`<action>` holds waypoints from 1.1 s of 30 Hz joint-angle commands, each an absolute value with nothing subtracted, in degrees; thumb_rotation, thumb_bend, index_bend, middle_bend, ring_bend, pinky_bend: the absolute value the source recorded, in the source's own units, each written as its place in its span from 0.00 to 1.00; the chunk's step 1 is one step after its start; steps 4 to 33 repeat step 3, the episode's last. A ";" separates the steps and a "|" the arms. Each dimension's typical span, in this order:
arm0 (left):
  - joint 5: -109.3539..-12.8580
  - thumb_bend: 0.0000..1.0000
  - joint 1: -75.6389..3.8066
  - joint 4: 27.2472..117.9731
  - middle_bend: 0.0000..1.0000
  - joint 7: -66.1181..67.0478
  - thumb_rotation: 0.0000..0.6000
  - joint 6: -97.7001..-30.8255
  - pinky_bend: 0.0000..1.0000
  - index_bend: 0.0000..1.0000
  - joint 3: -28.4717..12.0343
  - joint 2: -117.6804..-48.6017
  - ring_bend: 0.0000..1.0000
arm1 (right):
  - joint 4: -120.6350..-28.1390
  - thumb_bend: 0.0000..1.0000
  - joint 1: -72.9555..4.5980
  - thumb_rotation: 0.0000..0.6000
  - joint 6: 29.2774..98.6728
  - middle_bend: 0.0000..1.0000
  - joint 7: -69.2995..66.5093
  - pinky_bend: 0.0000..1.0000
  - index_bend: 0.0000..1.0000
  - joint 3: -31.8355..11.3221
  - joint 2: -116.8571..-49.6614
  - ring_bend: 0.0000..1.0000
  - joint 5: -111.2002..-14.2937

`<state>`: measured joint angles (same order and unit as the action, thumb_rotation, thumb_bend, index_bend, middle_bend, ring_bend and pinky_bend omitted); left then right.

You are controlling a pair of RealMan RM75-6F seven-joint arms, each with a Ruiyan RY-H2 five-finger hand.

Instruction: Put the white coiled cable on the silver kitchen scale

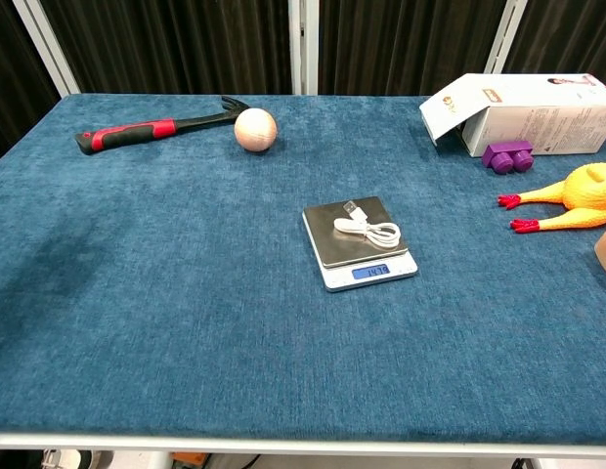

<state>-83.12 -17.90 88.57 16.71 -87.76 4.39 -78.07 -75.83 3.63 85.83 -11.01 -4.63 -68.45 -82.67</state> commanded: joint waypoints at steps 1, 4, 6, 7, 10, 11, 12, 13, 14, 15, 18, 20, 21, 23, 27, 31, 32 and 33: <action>-85.27 0.10 -13.15 83.64 0.17 12.70 1.00 -92.69 0.05 0.06 5.86 -77.17 0.02 | -76.23 0.06 3.28 1.00 85.28 0.00 -10.25 0.00 0.00 -4.30 -68.95 0.00 -82.76; -85.40 0.10 -11.74 82.54 0.17 11.17 1.00 -93.71 0.04 0.06 5.95 -76.98 0.02 | -76.44 0.06 3.13 1.00 85.08 0.00 -9.57 0.00 0.00 -4.16 -69.12 0.00 -82.82; -85.40 0.10 -11.74 82.54 0.17 11.17 1.00 -93.71 0.04 0.06 5.95 -76.98 0.02 | -76.44 0.06 3.13 1.00 85.08 0.00 -9.57 0.00 0.00 -4.16 -69.12 0.00 -82.82; -85.40 0.10 -11.74 82.54 0.17 11.17 1.00 -93.71 0.04 0.06 5.95 -76.98 0.02 | -76.44 0.06 3.13 1.00 85.08 0.00 -9.57 0.00 0.00 -4.16 -69.12 0.00 -82.82; -85.40 0.10 -11.74 82.54 0.17 11.17 1.00 -93.71 0.04 0.06 5.95 -76.98 0.02 | -76.44 0.06 3.13 1.00 85.08 0.00 -9.57 0.00 0.00 -4.16 -69.12 0.00 -82.82; -85.40 0.10 -11.74 82.54 0.17 11.17 1.00 -93.71 0.04 0.06 5.95 -76.98 0.02 | -76.44 0.06 3.13 1.00 85.08 0.00 -9.57 0.00 0.00 -4.16 -69.12 0.00 -82.82; -85.40 0.10 -11.74 82.54 0.17 11.17 1.00 -93.71 0.04 0.06 5.95 -76.98 0.02 | -76.44 0.06 3.13 1.00 85.08 0.00 -9.57 0.00 0.00 -4.16 -69.12 0.00 -82.82; -85.40 0.10 -11.74 82.54 0.17 11.17 1.00 -93.71 0.04 0.06 5.95 -76.98 0.02 | -76.44 0.06 3.13 1.00 85.08 0.00 -9.57 0.00 0.00 -4.16 -69.12 0.00 -82.82; -85.40 0.10 -11.74 82.54 0.17 11.17 1.00 -93.71 0.04 0.06 5.95 -76.98 0.02 | -76.44 0.06 3.13 1.00 85.08 0.00 -9.57 0.00 0.00 -4.16 -69.12 0.00 -82.82; -85.40 0.10 -11.74 82.54 0.17 11.17 1.00 -93.71 0.04 0.06 5.95 -76.98 0.02 | -76.44 0.06 3.13 1.00 85.08 0.00 -9.57 0.00 0.00 -4.16 -69.12 0.00 -82.82; -85.40 0.10 -11.74 82.54 0.17 11.17 1.00 -93.71 0.04 0.06 5.95 -76.98 0.02 | -76.44 0.06 3.13 1.00 85.08 0.00 -9.57 0.00 0.00 -4.16 -69.12 0.00 -82.82; -85.40 0.10 -11.74 82.54 0.17 11.17 1.00 -93.71 0.04 0.06 5.95 -76.98 0.02 | -76.44 0.06 3.13 1.00 85.08 0.00 -9.57 0.00 0.00 -4.16 -69.12 0.00 -82.82; -85.40 0.10 -11.74 82.54 0.17 11.17 1.00 -93.71 0.04 0.06 5.95 -76.98 0.02 | -76.44 0.06 3.13 1.00 85.08 0.00 -9.57 0.00 0.00 -4.16 -69.12 0.00 -82.82; -85.40 0.10 -11.74 82.54 0.17 11.17 1.00 -93.71 0.04 0.06 5.95 -76.98 0.02 | -76.44 0.06 3.13 1.00 85.08 0.00 -9.57 0.00 0.00 -4.16 -69.12 0.00 -82.82; -85.40 0.10 -11.74 82.54 0.17 11.17 1.00 -93.71 0.04 0.06 5.95 -76.98 0.02 | -76.44 0.06 3.13 1.00 85.08 0.00 -9.57 0.00 0.00 -4.16 -69.12 0.00 -82.82; -85.40 0.10 -11.74 82.54 0.17 11.17 1.00 -93.71 0.04 0.06 5.95 -76.98 0.02 | -76.44 0.06 3.13 1.00 85.08 0.00 -9.57 0.00 0.00 -4.16 -69.12 0.00 -82.82; -85.40 0.10 -11.74 82.54 0.17 11.17 1.00 -93.71 0.04 0.06 5.95 -76.98 0.02 | -76.44 0.06 3.13 1.00 85.08 0.00 -9.57 0.00 0.00 -4.16 -69.12 0.00 -82.82; -85.40 0.10 -11.74 82.54 0.17 11.17 1.00 -93.71 0.04 0.06 5.95 -76.98 0.02 | -76.44 0.06 3.13 1.00 85.08 0.00 -9.57 0.00 0.00 -4.16 -69.12 0.00 -82.82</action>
